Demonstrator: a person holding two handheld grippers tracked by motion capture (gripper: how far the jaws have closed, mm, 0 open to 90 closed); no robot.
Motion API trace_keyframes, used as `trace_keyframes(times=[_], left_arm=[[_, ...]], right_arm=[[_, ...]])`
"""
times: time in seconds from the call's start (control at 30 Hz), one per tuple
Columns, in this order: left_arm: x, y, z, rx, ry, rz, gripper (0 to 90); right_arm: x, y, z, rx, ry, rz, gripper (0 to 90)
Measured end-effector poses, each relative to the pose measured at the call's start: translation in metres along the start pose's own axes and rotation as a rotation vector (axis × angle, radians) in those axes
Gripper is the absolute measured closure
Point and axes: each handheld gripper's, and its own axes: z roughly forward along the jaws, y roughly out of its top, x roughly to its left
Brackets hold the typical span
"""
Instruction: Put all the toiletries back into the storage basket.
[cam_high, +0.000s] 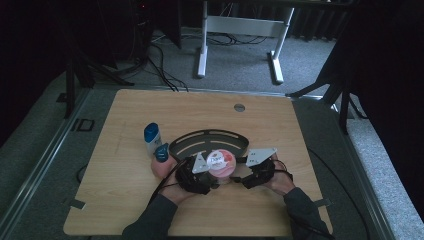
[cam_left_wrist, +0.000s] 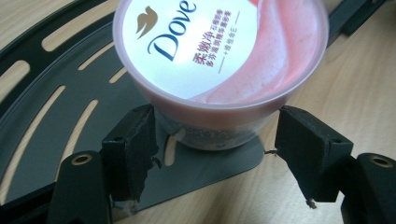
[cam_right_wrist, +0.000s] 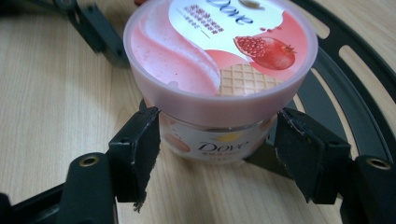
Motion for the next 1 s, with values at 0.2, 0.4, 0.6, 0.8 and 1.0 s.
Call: trace_keyframes(times=[0.2, 0.4, 0.6, 0.8, 1.0], left_arm=[[0.004, -0.008, 0.012, 0.003, -0.003, -0.052, 33.7], [0.007, -0.005, 0.012, -0.014, 0.033, -0.075, 38.5], [0.007, -0.004, 0.011, -0.012, 0.043, -0.074, 38.1], [0.009, -0.003, 0.014, -0.014, 0.057, -0.093, 38.0], [0.010, 0.001, 0.018, -0.015, 0.069, -0.104, 38.0]], right_arm=[[-0.008, 0.001, 0.000, -0.026, 0.013, 0.027, 36.4], [-0.017, -0.006, 0.009, 0.018, 0.002, 0.047, 38.5], [-0.016, -0.012, 0.014, 0.004, 0.003, 0.077, 38.8], [-0.020, -0.009, 0.014, 0.007, -0.007, 0.077, 40.4], [-0.024, -0.011, 0.015, 0.011, -0.017, 0.096, 40.8]])
